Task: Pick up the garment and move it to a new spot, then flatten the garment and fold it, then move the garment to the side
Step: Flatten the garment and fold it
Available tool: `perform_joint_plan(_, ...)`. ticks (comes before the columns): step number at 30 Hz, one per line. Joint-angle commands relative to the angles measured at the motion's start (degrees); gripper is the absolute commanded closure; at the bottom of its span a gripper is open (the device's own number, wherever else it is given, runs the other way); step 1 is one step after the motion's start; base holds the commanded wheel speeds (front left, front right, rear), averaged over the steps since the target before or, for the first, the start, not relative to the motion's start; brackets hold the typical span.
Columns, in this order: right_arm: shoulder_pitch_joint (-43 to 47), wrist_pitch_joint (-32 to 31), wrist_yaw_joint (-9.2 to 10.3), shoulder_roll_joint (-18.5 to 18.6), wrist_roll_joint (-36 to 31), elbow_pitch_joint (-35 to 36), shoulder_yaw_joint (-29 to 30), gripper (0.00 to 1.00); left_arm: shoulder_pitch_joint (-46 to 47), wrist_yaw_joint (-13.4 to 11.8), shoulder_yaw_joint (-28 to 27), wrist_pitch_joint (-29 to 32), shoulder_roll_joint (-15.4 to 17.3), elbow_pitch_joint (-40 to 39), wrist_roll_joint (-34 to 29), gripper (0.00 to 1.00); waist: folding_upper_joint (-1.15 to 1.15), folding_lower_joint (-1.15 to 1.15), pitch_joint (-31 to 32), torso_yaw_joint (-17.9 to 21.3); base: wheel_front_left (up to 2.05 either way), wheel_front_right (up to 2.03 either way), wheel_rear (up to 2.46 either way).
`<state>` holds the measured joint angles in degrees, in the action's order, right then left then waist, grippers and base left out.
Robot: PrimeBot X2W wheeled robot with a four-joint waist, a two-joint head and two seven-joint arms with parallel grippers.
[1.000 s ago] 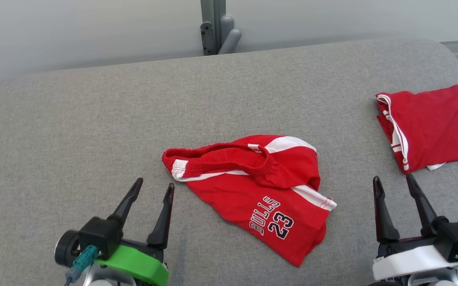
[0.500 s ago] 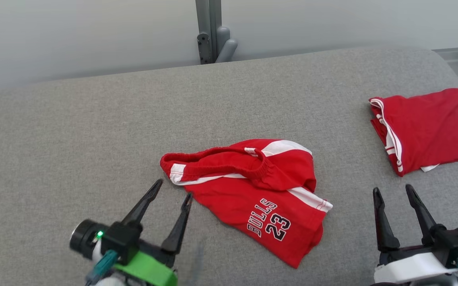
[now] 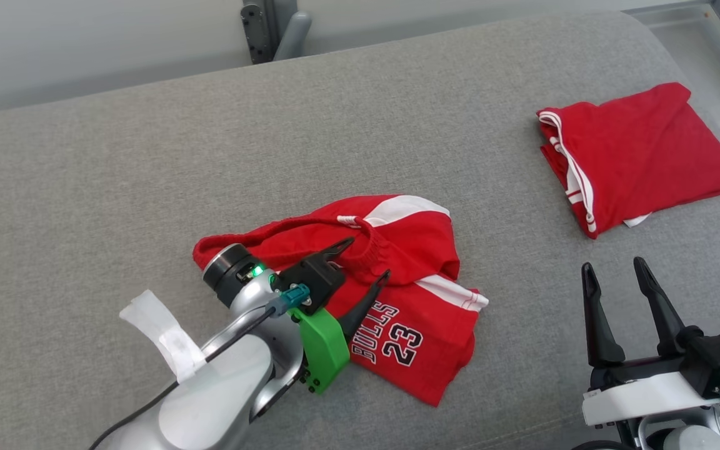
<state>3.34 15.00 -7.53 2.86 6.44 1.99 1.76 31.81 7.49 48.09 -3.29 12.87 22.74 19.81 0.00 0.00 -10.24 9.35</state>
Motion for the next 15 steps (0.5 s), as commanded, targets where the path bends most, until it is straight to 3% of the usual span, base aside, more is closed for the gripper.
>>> perform_joint_plan(1, -0.51, 0.24, 0.09, 0.05, 0.28, 0.1, 0.04, 0.0, 1.13, -0.04, 0.52, 0.57, 1.05, 0.56, 1.03, 0.0, 0.0, 0.0, -2.02, 2.3, 0.0, 0.0, 0.0)
perform_joint_plan(7, -1.22, 0.24, 0.09, 0.05, 0.86, 0.27, 0.24, 0.0, 4.63, -0.03, 3.86, 2.74, 3.31, 4.51, 4.56, 0.0, 0.0, 0.0, -2.85, 3.61, 0.0, 0.0, 0.0)
perform_joint_plan(8, -1.23, 0.24, 0.09, 0.06, 0.99, 0.3, 0.28, 0.0, 4.97, -0.03, 4.24, 2.78, 3.48, 5.04, 4.96, 0.54, 0.0, 0.0, -2.88, 3.72, 0.0, 0.0, 0.0)
perform_joint_plan(9, -1.24, 0.24, 0.09, 0.05, 1.06, 0.31, 0.32, 0.0, 5.3, -0.02, 4.57, 2.67, 3.46, 5.48, 5.71, 1.0, 0.0, 0.0, -2.88, 3.79, 0.0, 0.0, 0.0)
perform_joint_plan(15, -1.46, 0.24, 0.09, 0.05, 1.33, 0.25, 0.48, 0.0, 6.63, -0.03, 7.17, 3.88, 3.24, 4.5, 13.45, 1.0, 0.0, 0.0, -3.0, 3.59, 0.0, 0.0, 0.0)
